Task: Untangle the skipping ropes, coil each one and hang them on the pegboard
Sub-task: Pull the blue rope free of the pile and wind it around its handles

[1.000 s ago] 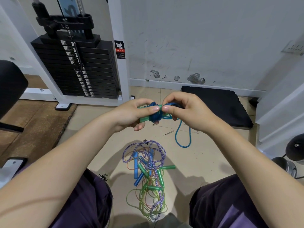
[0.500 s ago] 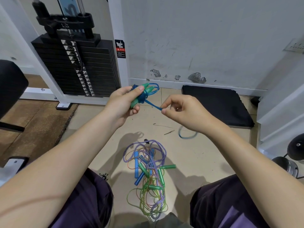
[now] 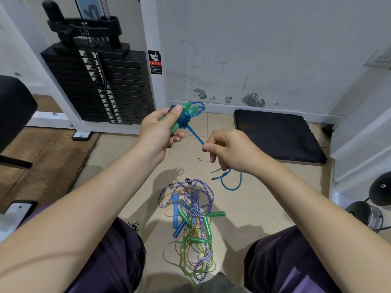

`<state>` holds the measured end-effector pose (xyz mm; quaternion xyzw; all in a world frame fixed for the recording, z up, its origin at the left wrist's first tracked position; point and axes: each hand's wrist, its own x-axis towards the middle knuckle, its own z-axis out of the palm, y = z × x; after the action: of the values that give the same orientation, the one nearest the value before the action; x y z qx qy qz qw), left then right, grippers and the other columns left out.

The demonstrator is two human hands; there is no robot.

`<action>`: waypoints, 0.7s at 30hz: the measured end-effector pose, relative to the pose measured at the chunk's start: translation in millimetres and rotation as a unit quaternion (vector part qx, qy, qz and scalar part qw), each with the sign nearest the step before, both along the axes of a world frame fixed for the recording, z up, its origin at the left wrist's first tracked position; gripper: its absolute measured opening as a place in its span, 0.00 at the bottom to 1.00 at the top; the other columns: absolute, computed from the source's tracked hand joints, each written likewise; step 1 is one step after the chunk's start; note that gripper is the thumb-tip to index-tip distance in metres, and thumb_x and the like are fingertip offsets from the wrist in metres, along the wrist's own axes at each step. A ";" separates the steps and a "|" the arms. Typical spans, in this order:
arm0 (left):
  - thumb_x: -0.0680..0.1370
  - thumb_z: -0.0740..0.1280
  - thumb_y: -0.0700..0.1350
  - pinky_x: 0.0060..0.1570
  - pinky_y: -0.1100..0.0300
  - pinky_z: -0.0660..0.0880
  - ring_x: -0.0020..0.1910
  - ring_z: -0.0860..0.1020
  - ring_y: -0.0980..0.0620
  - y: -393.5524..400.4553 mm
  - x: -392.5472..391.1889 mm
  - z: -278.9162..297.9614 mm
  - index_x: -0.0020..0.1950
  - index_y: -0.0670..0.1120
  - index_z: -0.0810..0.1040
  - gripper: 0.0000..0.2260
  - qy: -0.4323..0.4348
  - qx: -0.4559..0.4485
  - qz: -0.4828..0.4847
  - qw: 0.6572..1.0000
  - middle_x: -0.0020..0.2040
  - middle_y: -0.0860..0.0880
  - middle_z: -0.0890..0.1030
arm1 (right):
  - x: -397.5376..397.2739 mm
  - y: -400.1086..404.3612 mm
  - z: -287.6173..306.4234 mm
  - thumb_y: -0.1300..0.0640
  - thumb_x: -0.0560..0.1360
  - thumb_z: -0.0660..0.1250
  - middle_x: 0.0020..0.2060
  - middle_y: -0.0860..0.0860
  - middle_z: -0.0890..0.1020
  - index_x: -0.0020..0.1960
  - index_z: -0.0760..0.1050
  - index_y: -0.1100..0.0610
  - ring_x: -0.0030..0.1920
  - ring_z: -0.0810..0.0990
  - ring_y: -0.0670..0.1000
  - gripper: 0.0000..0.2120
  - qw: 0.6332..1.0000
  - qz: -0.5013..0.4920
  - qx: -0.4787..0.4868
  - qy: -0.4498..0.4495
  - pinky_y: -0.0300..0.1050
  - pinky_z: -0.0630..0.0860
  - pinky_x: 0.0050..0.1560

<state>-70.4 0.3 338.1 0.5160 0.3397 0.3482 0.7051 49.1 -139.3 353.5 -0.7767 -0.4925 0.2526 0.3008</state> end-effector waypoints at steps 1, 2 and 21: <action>0.80 0.69 0.49 0.29 0.62 0.68 0.23 0.74 0.55 0.8 0.0 0.5 0.53 0.43 0.79 0.10 0.001 0.006 0.006 1.000 0.33 0.52 0.81 | -0.9 0.9 -0.4 0.56 0.80 0.65 0.31 0.50 0.82 0.45 0.78 0.59 0.21 0.74 0.47 0.08 1.000 -0.001 0.000 0.004 0.37 0.70 0.26; 0.80 0.69 0.49 0.30 0.62 0.67 0.23 0.74 0.55 1.5 0.0 0.9 0.54 0.43 0.79 0.10 0.001 0.011 0.013 1.000 0.33 0.51 0.81 | -1.8 1.5 -0.6 0.56 0.80 0.65 0.31 0.50 0.82 0.45 0.78 0.60 0.21 0.74 0.47 0.08 1.000 -0.002 0.000 0.008 0.37 0.70 0.26; 0.78 0.71 0.44 0.27 0.64 0.75 0.23 0.76 0.54 5.7 -4.0 -0.5 0.62 0.43 0.79 0.13 0.085 0.078 -0.045 0.992 0.43 0.44 0.82 | -5.6 -0.2 6.0 0.55 0.77 0.69 0.31 0.45 0.76 0.50 0.80 0.56 0.33 0.74 0.48 0.05 0.984 0.033 0.116 -0.131 0.45 0.71 0.39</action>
<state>-74.3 6.0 337.6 0.6116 0.3469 0.2961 0.6465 43.5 -139.5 359.5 -0.7462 -0.5788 0.0999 0.3134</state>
